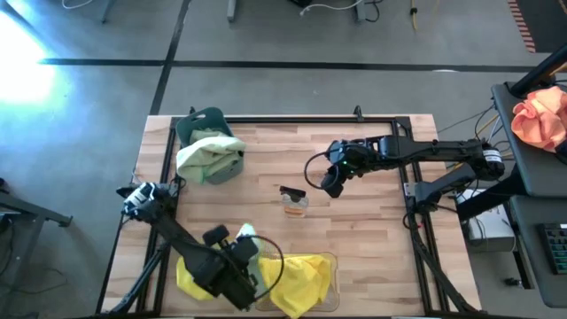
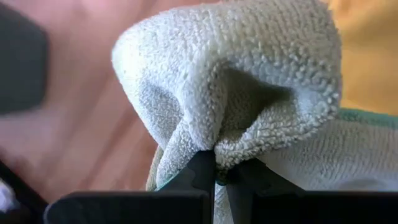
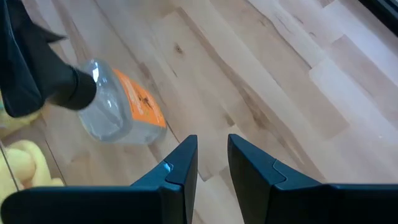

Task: Sort microfiber towel by color & place in baskets
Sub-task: Put the green towel into the green bin

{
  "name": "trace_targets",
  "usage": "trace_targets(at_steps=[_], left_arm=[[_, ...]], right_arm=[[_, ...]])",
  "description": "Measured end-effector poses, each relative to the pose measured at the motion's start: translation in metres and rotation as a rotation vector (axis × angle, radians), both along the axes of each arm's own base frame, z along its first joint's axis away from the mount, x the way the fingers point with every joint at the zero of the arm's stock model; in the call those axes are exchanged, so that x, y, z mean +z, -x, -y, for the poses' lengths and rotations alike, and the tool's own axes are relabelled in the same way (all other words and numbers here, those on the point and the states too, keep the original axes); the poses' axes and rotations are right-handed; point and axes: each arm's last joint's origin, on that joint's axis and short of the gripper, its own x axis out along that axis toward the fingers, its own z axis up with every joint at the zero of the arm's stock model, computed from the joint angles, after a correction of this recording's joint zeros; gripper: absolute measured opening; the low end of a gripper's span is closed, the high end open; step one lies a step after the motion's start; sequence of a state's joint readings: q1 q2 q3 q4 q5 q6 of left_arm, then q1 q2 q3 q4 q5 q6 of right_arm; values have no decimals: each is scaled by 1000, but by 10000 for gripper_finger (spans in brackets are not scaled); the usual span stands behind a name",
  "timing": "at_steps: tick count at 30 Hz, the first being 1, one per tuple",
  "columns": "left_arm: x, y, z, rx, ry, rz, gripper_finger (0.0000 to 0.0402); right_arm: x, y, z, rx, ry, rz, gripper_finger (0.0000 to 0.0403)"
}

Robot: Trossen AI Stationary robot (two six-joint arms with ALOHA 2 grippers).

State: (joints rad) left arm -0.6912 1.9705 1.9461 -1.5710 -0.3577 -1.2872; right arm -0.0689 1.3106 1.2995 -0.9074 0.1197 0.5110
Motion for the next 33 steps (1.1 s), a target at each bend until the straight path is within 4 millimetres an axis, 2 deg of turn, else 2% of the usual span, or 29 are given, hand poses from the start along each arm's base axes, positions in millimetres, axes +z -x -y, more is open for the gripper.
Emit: trace_targets(at_steps=[3, 6, 9, 12, 19, 27, 33], left_arm=[[17, 2, -15, -41, -70, 81, 3], [40, 13, -31, -63, -120, 168, 3], [61, 34, -51, -59, -171, 265, 3], [74, 61, -73, -42, -203, 332, 3], [84, 116, -128, -5, -326, 458, 3], [92, 162, -187, 38, -535, 504, 3], [89, 197, -221, 119, -631, 476, 3]], right_arm=[[-1, 1, -1, 2, -1, -19, 82], [-2, 3, -1, 0, -1, -33, 82], [-2, 3, 0, -7, -3, -32, 82], [-2, 3, 0, -9, -4, -31, 82], [-1, 2, 0, -16, 2, -19, 82], [2, -3, 0, -87, -41, 48, 82], [2, -2, 0, -118, -59, 53, 82]])
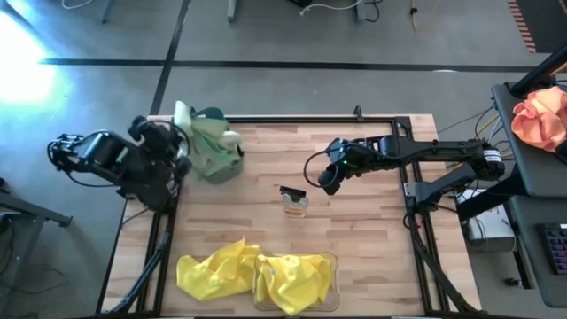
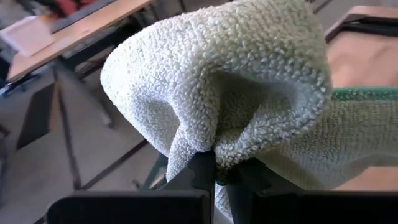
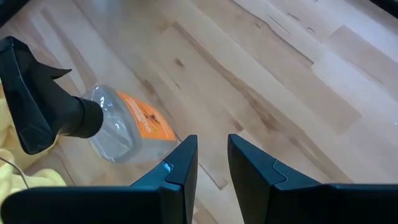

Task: Sort microfiber towel by color & place in baskets
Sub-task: Put the green towel into the green bin

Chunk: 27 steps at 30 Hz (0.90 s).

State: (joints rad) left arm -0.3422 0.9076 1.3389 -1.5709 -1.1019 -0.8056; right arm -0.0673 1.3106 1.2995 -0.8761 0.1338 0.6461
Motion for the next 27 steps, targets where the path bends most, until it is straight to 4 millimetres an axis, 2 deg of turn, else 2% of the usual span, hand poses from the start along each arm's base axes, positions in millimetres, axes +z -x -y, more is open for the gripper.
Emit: trace_targets(at_steps=[4, 8, 14, 19, 27], left_arm=[[-13, 18, -11, 59, -1, 3, 3], [-35, 29, -15, 86, 15, 30, 3], [-72, 22, -13, 92, 52, 111, 3], [-73, 9, -9, 37, 22, 74, 3], [-74, 7, -9, 53, -3, 57, 12]], right_arm=[[0, 0, 0, -1, 0, 1, 82], [0, 0, 0, 5, 5, 2, 82], [0, 0, 1, 1, 31, 2, 82], [2, -2, 1, 13, 44, 22, 82], [3, -4, 1, 34, 61, 35, 82]])
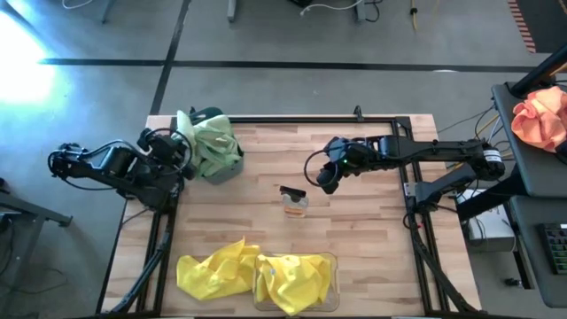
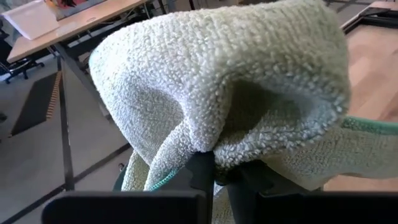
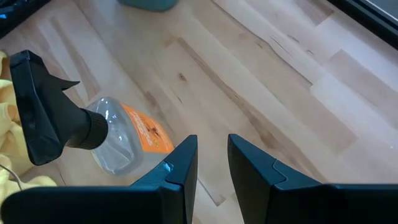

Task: Sort microfiber towel by color & place in baskets
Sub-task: Put the green towel into the green bin, then put the yellow towel into the transparent bin

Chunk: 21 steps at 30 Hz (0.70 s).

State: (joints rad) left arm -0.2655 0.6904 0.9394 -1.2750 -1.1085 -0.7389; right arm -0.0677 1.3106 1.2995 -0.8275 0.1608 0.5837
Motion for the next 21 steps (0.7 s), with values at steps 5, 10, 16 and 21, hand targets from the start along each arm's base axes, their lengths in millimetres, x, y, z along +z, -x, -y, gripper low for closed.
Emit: trace_targets(at_steps=[5, 10, 16, 21], left_arm=[[1, 6, -3, 17, 4, 22, 48], [3, 14, -7, 48, 8, 58, 95], [5, 22, -11, 83, 14, 90, 140], [5, 26, -13, 109, 16, 108, 147]], right_arm=[[0, 0, 0, 4, 3, -1, 82], [0, 0, 0, 5, 4, -2, 82], [0, 0, 0, 6, 4, -2, 82], [0, 0, 0, 2, 0, 0, 82]])
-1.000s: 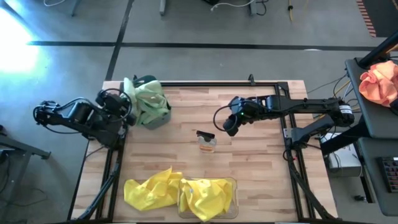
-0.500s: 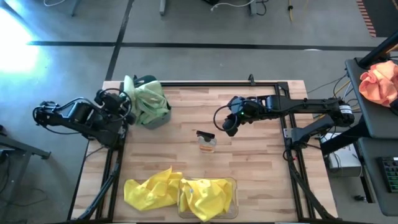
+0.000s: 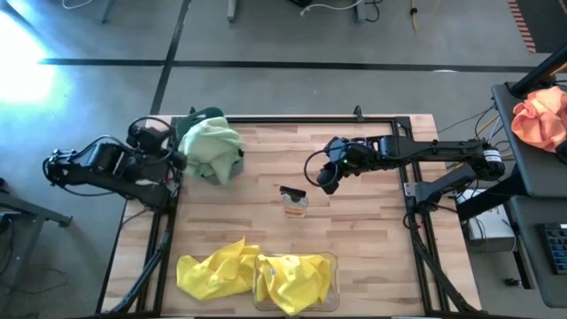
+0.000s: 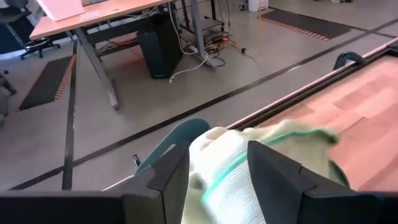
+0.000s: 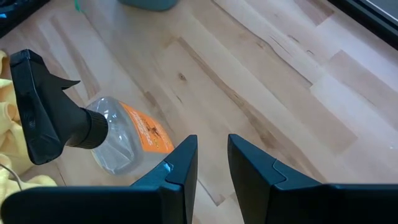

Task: Sort microfiber towel by color & place in baskets
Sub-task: Put the yellow towel into the transparent bin

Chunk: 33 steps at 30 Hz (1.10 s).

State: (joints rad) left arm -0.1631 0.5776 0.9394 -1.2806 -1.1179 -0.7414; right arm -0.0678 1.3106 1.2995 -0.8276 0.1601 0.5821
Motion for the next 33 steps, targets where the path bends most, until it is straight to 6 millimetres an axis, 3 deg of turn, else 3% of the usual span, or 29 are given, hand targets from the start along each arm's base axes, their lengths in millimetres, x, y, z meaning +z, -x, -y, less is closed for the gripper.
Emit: trace_targets(at_steps=[5, 17, 25, 33], left_arm=[[1, 3, 0, -18, 36, 31, 148], [-8, -26, 16, -343, 551, 102, 148], [-15, -51, 34, -557, 812, -20, 148], [-21, -62, 54, -687, 955, -119, 148]], right_arm=[[0, 0, 0, -1, 0, 0, 82], [2, -2, 1, -71, -21, 40, 82], [7, -7, -9, -74, -55, 111, 82], [30, -13, -27, -10, -63, 238, 82]])
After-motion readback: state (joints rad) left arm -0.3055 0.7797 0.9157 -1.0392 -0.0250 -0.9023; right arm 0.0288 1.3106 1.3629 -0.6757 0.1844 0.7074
